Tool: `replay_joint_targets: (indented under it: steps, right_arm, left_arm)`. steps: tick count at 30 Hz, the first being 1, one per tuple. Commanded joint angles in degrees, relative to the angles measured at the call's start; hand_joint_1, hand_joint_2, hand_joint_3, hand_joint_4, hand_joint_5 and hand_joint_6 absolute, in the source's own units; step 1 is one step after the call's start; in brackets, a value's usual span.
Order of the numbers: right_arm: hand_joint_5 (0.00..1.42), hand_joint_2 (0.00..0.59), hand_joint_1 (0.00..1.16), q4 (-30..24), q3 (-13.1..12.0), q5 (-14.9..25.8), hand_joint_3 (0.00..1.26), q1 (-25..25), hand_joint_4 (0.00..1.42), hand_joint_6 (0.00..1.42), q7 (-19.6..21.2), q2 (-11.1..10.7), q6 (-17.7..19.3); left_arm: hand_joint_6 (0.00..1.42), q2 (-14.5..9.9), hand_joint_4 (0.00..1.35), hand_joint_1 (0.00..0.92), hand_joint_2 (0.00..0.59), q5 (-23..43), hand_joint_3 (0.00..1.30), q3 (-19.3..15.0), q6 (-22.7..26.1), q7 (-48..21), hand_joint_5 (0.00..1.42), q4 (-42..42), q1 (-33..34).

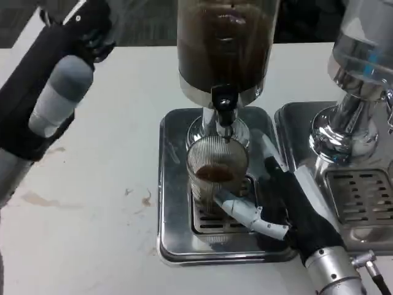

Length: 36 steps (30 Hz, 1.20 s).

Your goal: Grasp the cup under the faucet to collect the drink, then remove the cup.

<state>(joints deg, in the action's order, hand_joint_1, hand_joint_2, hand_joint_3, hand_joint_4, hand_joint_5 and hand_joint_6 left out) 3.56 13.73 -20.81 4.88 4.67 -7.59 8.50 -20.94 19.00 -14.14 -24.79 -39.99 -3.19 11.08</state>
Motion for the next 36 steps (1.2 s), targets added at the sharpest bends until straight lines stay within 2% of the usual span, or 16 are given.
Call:
replay_joint_targets:
  steps: [1,4,13,23,28,36]
  right_arm:
    - [0.0,0.208,0.61,0.39,-0.54,-0.07,0.0,-0.02,0.0,0.0,0.53,-0.19,1.28]
    - [0.0,0.208,0.61,0.47,-0.7,-0.16,0.0,-0.26,0.0,0.0,0.22,-0.49,1.13]
    - [0.0,0.208,0.61,1.81,-1.07,0.65,0.0,-1.94,0.0,0.0,-0.55,-0.47,1.31]
    - [0.0,0.208,0.61,1.76,-1.26,1.75,0.0,-1.71,0.0,0.0,-2.34,-0.22,0.54]
    - [0.0,0.204,0.62,3.97,-1.09,1.94,0.0,-3.34,0.0,0.0,-1.83,0.85,1.57]
    - [0.0,0.196,0.64,8.17,-1.18,2.48,0.0,-4.88,0.0,0.0,-0.7,2.15,4.18]
  left_arm:
    - [0.0,-0.49,0.0,0.0,0.068,-4.26,0.01,-2.49,-3.86,4.25,0.0,4.01,-5.69]
    - [0.0,-0.95,0.0,0.0,0.072,-9.44,0.0,-4.83,-7.61,8.85,0.0,8.77,-9.45]
    - [0.0,-1.05,0.0,0.0,0.081,-13.39,0.0,-5.48,-13.51,15.61,0.0,18.22,-13.8]
    - [0.0,-2.12,0.0,0.0,0.084,-16.84,0.0,-3.49,-16.24,18.91,0.0,26.36,-14.44]
    - [0.0,-2.85,0.0,0.0,0.089,-20.94,0.0,-2.4,-18.11,22.11,0.0,29.79,-14.94]
    - [0.0,-3.7,0.0,0.0,0.092,-23.82,0.0,0.7,-18.74,24.33,0.0,33.1,-15.74]
